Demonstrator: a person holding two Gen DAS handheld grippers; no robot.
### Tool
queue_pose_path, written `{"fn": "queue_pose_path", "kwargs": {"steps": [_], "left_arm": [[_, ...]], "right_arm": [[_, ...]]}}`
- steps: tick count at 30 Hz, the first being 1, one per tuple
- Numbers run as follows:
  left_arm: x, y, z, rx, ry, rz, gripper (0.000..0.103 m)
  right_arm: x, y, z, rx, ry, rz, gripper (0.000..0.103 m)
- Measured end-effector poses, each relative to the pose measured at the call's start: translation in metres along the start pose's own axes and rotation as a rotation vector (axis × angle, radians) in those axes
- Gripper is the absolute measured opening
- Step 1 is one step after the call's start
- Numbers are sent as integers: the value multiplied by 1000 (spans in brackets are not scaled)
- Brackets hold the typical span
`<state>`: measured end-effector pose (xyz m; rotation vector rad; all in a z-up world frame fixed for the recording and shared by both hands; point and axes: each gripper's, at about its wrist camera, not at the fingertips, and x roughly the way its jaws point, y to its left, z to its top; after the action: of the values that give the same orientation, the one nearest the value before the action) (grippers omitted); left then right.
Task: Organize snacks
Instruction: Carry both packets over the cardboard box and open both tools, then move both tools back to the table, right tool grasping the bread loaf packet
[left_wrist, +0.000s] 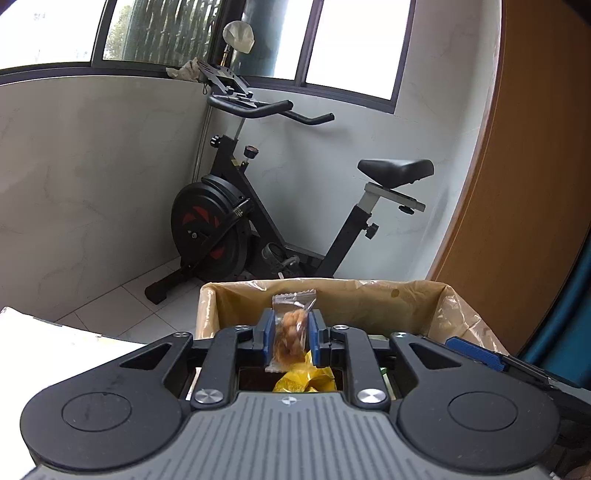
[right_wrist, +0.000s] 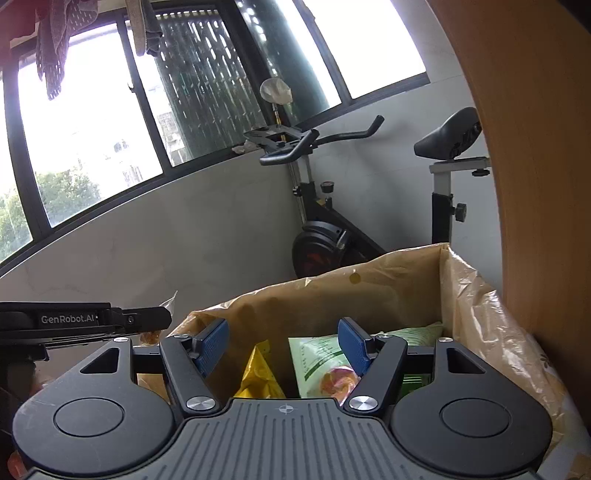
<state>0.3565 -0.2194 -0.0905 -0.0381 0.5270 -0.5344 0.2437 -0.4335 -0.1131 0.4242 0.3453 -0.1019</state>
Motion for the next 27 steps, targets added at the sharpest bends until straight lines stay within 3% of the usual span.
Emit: {"fn": "queue_pose_path", "kwargs": {"steps": [1,3,8,13,20,27], "left_arm": [[2,-1,0,-1,3,-3,50],[4,-1,-1,-12,-1,-6,66],[0,9,-1,-21,-4,-2,67],[-23,40,0,-23,-25,60,67],[-82,121,-1,-61,-55,203,66],[-144,207,-14,-110,-80,331,66]], "right_arm": [[-1,-1,0,0,-2,-3,63],[-5,-4,0,4,-5,-10,63],[-8,-3,-1,7,-2,-21,64],[-7,14,-4,-4,13,-15,65],[-1,65,-7,-47,28,40,66],[4,140,-19,-77,33,107,72]]}}
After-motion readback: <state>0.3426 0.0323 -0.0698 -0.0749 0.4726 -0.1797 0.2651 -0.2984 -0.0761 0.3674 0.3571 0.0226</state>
